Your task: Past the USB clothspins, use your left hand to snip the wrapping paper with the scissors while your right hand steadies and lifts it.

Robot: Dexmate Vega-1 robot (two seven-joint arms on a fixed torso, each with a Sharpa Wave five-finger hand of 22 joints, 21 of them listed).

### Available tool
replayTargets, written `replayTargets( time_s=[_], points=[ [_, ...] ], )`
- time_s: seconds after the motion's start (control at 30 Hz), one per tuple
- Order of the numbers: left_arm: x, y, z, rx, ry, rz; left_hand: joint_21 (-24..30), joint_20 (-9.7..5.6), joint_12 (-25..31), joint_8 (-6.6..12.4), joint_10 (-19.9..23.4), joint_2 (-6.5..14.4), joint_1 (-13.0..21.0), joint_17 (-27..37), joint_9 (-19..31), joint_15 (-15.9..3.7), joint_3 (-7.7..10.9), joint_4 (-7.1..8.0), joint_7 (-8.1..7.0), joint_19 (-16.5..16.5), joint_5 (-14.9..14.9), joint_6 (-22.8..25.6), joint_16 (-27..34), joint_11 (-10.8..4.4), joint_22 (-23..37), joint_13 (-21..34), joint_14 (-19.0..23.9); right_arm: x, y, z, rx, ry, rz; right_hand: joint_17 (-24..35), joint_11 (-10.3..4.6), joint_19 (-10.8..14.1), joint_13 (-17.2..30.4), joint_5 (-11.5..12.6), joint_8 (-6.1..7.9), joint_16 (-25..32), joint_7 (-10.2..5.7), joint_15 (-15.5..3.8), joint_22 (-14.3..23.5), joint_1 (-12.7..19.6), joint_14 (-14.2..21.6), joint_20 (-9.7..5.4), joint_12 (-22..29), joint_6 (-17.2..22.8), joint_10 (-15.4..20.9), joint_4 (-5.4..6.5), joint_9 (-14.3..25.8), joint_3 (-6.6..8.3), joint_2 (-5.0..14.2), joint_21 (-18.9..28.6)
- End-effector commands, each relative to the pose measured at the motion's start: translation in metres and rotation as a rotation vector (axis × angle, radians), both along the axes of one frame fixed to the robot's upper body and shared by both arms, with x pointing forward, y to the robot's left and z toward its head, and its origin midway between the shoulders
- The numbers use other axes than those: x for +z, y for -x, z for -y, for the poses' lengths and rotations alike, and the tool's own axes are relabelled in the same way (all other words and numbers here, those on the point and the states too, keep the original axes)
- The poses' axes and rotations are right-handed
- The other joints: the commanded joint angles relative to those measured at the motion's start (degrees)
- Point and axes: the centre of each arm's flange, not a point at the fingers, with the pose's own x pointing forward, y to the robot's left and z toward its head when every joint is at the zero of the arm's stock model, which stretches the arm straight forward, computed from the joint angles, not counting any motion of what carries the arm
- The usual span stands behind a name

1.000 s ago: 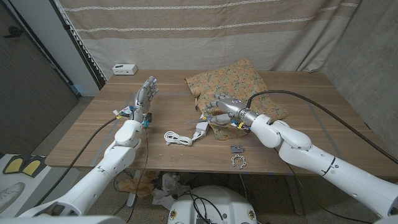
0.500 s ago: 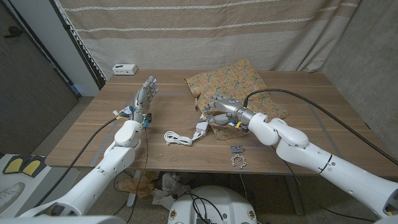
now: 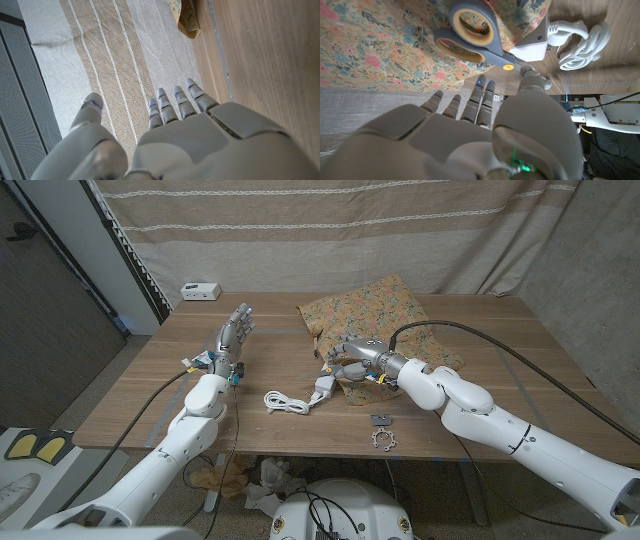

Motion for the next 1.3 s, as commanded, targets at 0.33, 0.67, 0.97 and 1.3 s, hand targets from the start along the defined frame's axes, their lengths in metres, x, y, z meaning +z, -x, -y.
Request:
replayTargets(
  time_s=[0.33,0.67,0.97,1.3],
  points=[
    [-0.001,-0.002,0.000,-0.008,0.000,0.001,-0.42,-1.87,-0.22,0.27,0.53,0.22,0.41,0.14,0.28,-5.77,-0.26,0.10,-0.01,0.42,0.36,0.29,-0.05,0.09,0.32,0.25,-0.04,-0.001,-0.001,-0.003,-0.008,0.031,-0.014,0.07,0.06,0.16,0.63,-0.90,0.53,0.34,0.18,-0.10,0.26,-0.20,0.74,0.16,0.60,0.81,1.00,0.55,0.59,0.00,1.04,-0.01],
    [-0.001,-0.002,0.000,-0.009,0.001,0.005,-0.66,-1.80,-0.25,0.27,0.59,0.16,0.34,0.15,0.28,-5.86,-0.41,0.11,-0.01,0.47,0.39,0.31,-0.03,0.16,0.33,0.25,0.02,0.000,0.000,-0.006,-0.031,0.063,-0.017,-0.04,0.76,0.15,1.10,-1.61,0.73,0.17,0.70,-0.04,0.26,0.43,0.72,0.21,0.67,0.65,0.91,0.20,1.15,0.30,1.22,0.01],
    [-0.005,0.002,-0.001,-0.006,0.006,-0.002,-0.85,-1.77,-0.27,0.33,0.71,0.14,0.26,0.15,0.27,-5.86,-0.55,0.14,0.06,0.65,0.41,0.47,0.04,0.19,0.34,0.25,0.19,-0.001,0.002,-0.010,-0.047,0.081,-0.020,-0.11,0.81,0.98,1.53,-2.21,1.08,0.24,0.89,-0.02,0.27,1.99,1.28,-0.13,0.97,0.92,1.39,-0.42,1.63,1.40,2.34,0.30],
    [-0.007,0.004,-0.003,0.003,0.013,-0.001,-1.12,-2.20,-0.34,0.31,0.71,0.17,0.19,0.14,0.27,-6.21,-0.70,0.17,-0.01,0.87,0.44,0.45,-0.02,0.21,0.35,0.25,0.15,0.000,0.002,-0.013,-0.061,0.107,-0.025,-0.24,0.95,0.90,1.94,-3.13,1.24,0.07,0.91,0.06,0.29,4.22,1.44,0.08,0.89,0.77,1.02,-1.47,2.08,2.77,2.62,0.22]
  ],
)
